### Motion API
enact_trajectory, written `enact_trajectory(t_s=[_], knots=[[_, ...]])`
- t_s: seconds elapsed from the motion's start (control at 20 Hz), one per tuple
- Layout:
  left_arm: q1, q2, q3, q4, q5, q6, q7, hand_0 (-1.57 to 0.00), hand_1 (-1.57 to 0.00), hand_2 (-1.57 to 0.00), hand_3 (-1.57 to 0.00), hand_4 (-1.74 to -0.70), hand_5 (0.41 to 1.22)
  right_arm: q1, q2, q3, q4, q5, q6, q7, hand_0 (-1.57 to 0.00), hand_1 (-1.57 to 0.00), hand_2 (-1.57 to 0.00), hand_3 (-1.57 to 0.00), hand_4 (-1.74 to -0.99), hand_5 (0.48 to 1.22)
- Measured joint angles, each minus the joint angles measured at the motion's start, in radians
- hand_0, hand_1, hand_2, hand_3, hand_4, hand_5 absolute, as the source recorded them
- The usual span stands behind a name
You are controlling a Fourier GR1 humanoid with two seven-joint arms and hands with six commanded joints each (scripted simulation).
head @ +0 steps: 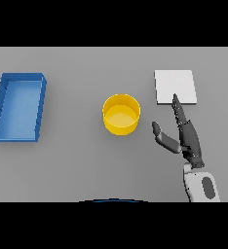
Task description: Pick up the red beaker and tilt it to pour out 1 green nut into yellow bowl. Pick up the yellow bowl and place it on the metallic measuring scale.
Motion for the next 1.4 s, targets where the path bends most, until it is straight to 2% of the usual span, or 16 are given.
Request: enact_trajectory(t_s=[0.1,0.25,0.3,0.45,0.5,0.6,0.7,0.9,0.95,1.0,1.05,1.1,1.15,1.2,1.25,1.4], knots=[[0.054,-0.005,0.029,-0.006,0.06,0.019,0.0,-1.57,-1.57,-1.57,-1.46,-1.74,1.221,0.005,-0.007,0.005,0.002,0.008,0.004,-0.018,0.0,0.0,0.0,0.0,-1.188,0.696],[0.138,-0.02,0.066,-0.025,0.146,0.059,0.012,-1.57,-1.57,-1.57,-1.37,-1.74,1.221,-0.009,-0.006,0.012,0.0,0.033,-0.012,-0.005,0.0,0.0,0.0,0.0,-1.194,0.703],[0.163,-0.013,0.074,-0.039,0.171,0.067,0.005,-1.57,-1.57,-1.57,-1.37,-1.74,1.221,-0.008,-0.012,0.004,0.005,0.028,-0.01,0.009,0.0,0.0,0.0,0.0,-1.199,0.707],[0.256,-0.014,0.084,-0.104,0.239,0.111,0.004,-1.57,-1.57,-1.57,-1.38,-1.74,1.221,-0.007,-0.012,0.005,0.009,0.029,-0.011,-0.021,0.0,0.0,0.0,0.0,-1.205,0.704],[0.293,-0.012,0.081,-0.133,0.259,0.126,0.019,-1.57,-1.57,-1.57,-1.39,-1.74,1.221,-0.012,-0.013,0.002,0.013,0.025,-0.01,-0.005,0.0,0.0,0.0,0.0,-1.202,0.699],[0.37,0.001,0.076,-0.227,0.299,0.165,0.026,-1.57,-1.57,-1.57,-1.39,-1.74,1.221,-0.006,-0.018,-0.001,0.019,0.023,-0.007,-0.019,0.0,0.0,0.0,0.0,-1.201,0.693],[0.449,0.012,0.054,-0.346,0.328,0.205,0.081,-1.57,-1.57,-1.57,-1.38,-1.74,1.221,-0.01,-0.009,0.0,0.033,0.021,-0.008,-0.016,0.0,0.0,0.0,0.0,-1.186,0.687],[0.639,0.087,-0.009,-0.673,0.397,0.271,0.241,-1.57,-1.57,-1.57,-1.37,-1.73,0.955,-0.012,-0.005,0.01,0.015,0.025,-0.007,-0.007,0.0,0.0,0.0,0.0,-1.168,0.679],[0.669,0.116,-0.031,-0.758,0.415,0.269,0.289,-1.57,-1.57,-1.57,-1.41,-1.66,0.888,-0.009,-0.006,0.01,0.015,0.029,-0.009,-0.01,0.0,0.0,0.0,0.0,-1.165,0.678],[0.694,0.147,-0.057,-0.838,0.425,0.254,0.318,-1.57,-1.57,-1.57,-1.37,-1.49,0.827,-0.012,-0.008,0.007,0.015,0.028,-0.01,0.002,0.0,0.0,0.0,0.0,-1.165,0.675],[0.726,0.173,-0.069,-0.91,0.444,0.252,0.315,-1.57,-1.54,-1.49,-1.24,-1.31,0.774,-0.013,-0.014,0.004,0.01,0.025,-0.008,-0.001,0.0,0.0,0.0,0.0,-1.163,0.671],[0.748,0.211,-0.091,-0.978,0.437,0.225,0.32,-1.5,-1.38,-1.31,-1.1,-1.15,0.74,-0.015,-0.012,0.007,0.013,0.031,-0.01,0.009,0.0,0.0,0.0,0.0,-1.159,0.669],[0.766,0.239,-0.1,-1.015,0.438,0.187,0.3,-1.25,-1.1,-1.05,-0.88,-1.03,0.714,-0.022,-0.015,0.003,0.016,0.025,-0.008,0.01,0.0,0.0,0.0,0.0,-1.161,0.669],[0.784,0.254,-0.096,-1.054,0.463,0.142,0.271,-1.0,-0.88,-0.84,-0.71,-0.93,0.697,-0.016,-0.018,0.005,0.016,0.027,-0.006,0.004,0.0,0.0,0.0,0.0,-1.162,0.671],[0.805,0.276,-0.097,-1.094,0.482,0.112,0.279,-0.8,-0.71,-0.67,-0.57,-0.87,0.682,-0.008,-0.026,-0.003,0.014,0.02,-0.003,-0.008,0.0,0.0,0.0,0.0,-1.156,0.673],[0.816,0.304,-0.121,-1.121,0.475,0.066,0.307,-0.41,-0.36,-0.34,-0.29,-0.76,0.651,-0.007,-0.013,0.01,0.017,0.024,-0.003,-0.021,0.0,0.0,0.0,0.0,-1.145,0.685]])
